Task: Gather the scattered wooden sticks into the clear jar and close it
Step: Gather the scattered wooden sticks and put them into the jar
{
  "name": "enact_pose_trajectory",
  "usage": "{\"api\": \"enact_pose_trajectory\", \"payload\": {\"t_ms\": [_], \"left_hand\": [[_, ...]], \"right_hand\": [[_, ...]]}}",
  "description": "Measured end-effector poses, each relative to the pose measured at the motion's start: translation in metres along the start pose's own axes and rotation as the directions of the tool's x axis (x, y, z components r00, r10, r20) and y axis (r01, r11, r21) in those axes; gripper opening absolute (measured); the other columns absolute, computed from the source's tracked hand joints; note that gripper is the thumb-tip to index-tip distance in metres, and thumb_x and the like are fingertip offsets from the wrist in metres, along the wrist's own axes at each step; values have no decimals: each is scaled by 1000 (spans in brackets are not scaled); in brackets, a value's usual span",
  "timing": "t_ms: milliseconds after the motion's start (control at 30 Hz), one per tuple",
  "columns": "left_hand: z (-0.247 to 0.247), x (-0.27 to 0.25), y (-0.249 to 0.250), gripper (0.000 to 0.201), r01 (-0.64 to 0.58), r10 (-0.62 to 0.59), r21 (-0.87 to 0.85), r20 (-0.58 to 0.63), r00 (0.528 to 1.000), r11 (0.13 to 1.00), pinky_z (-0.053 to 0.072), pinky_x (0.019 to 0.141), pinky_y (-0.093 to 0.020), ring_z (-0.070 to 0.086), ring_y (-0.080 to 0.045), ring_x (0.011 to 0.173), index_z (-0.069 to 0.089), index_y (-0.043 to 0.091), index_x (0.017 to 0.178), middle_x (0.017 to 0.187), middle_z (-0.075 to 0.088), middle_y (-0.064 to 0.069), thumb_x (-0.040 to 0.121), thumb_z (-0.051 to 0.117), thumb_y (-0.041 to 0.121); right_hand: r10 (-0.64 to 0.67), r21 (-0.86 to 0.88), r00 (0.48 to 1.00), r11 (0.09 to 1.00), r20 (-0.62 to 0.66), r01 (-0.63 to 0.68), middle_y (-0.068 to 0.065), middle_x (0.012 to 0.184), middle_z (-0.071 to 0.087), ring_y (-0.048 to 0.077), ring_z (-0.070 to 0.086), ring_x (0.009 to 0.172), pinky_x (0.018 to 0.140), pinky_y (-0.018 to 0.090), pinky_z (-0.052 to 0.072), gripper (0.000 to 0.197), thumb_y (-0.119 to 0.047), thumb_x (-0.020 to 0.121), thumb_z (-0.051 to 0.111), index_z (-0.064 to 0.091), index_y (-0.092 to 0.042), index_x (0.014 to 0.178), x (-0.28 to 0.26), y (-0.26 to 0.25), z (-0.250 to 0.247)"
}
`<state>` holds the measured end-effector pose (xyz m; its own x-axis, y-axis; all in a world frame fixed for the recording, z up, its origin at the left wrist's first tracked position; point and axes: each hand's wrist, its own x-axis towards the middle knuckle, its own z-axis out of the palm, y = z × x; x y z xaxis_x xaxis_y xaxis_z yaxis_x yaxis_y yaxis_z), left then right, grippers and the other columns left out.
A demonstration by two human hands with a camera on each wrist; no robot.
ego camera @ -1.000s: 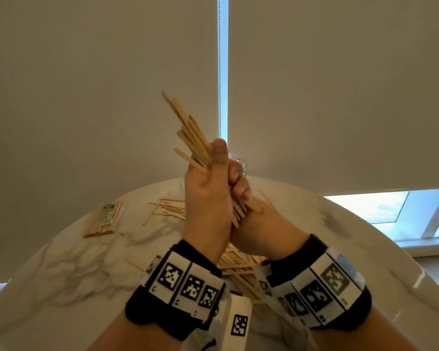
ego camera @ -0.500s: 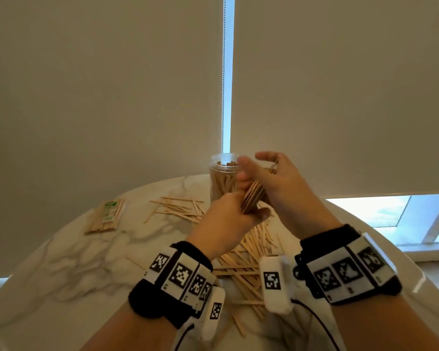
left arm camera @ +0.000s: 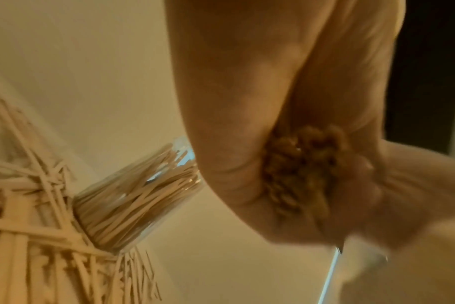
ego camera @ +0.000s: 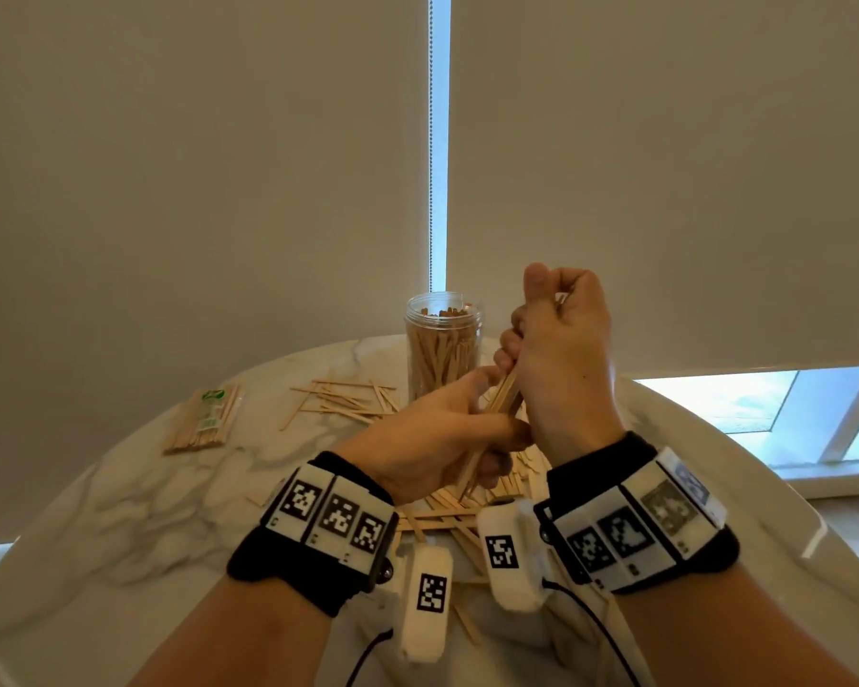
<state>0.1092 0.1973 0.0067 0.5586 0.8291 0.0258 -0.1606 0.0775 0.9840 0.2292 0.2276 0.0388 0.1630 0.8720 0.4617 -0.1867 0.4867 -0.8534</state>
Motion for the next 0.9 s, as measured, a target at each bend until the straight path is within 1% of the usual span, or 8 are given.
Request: {"api": "enact_pose_trajectory", "payload": {"t_ms": [67, 167, 300, 433, 567, 700, 800, 900], "left_hand": [[-2, -5, 5, 54, 30, -23, -112, 68, 997, 993, 46, 57, -24, 51, -14, 65, 45, 20, 138, 87, 58, -6, 89, 66, 14], [-7, -2, 8, 42, 64, -65, -293, 4, 998, 954, 48, 49, -16, 50, -8, 60, 66, 15, 120, 91, 59, -7, 95, 59, 48], [-6, 7, 9, 42, -8, -162, -524, -277, 947, 852, 42, 36, -14, 46, -5, 46, 62, 3, 112, 76, 59, -10, 98, 56, 42], [-9, 4, 15, 32, -207, -78, -396, -595, 800, 895, 48, 39, -14, 54, -8, 45, 64, 2, 114, 70, 64, -10, 97, 61, 29], [-25, -6, 21, 26, -266, 40, -202, -723, 690, 943, 47, 39, -13, 55, -5, 45, 69, 3, 101, 67, 67, -4, 92, 68, 27], [-38, -12, 24, 22, -300, 209, 31, -785, 584, 953, 43, 39, -15, 52, -7, 45, 65, 8, 82, 55, 58, 2, 88, 73, 28], [-33, -11, 21, 26, -264, 300, 177, -771, 562, 948, 44, 43, -20, 53, -11, 47, 64, 10, 78, 53, 58, 3, 90, 71, 32], [-22, -6, 19, 31, -236, 348, 259, -761, 547, 937, 45, 45, -25, 56, -15, 47, 67, 9, 80, 55, 61, -1, 95, 62, 36]], "right_hand": [[-23, 92, 998, 995, -64, 29, 0, 68, 43, 16, 41, 54, 48, 31, 42, 19, -38, 103, 50, 46, -19, 99, 1, -8, -3], [-88, 202, 972, 970, -219, 134, 2, 67, 40, 18, 37, 53, 47, 30, 40, 16, -30, 105, 48, 43, -16, 98, 1, -19, -6], [-185, 127, 938, 965, -294, 231, 3, 70, 43, 20, 45, 59, 56, 32, 51, 17, -29, 107, 42, 43, -14, 100, -6, -17, 3], [-151, 112, 979, 980, -135, 167, 2, 75, 54, 19, 59, 67, 60, 24, 54, 25, -25, 109, 34, 49, -7, 100, -20, -7, 18], [-97, -64, 995, 993, 22, 98, 10, 90, 68, 23, 68, 84, 72, 29, 59, 27, -21, 107, 39, 61, -7, 100, -17, 3, 15], [-82, -357, 994, 928, 76, 104, -5, 107, 64, 10, 64, 90, 76, 26, 56, 18, -27, 102, 49, 64, -24, 111, 1, 7, 2], [-89, -564, 966, 797, 245, 216, -5, 77, 63, 8, 60, 68, 64, 31, 55, 38, -47, 103, 40, 66, -25, 87, -2, 13, 1], [-43, -694, 962, 684, 268, 224, -4, 49, 48, 10, 43, 44, 48, 30, 41, 54, -48, 103, 41, 58, -20, 60, -6, 20, -2]]}}
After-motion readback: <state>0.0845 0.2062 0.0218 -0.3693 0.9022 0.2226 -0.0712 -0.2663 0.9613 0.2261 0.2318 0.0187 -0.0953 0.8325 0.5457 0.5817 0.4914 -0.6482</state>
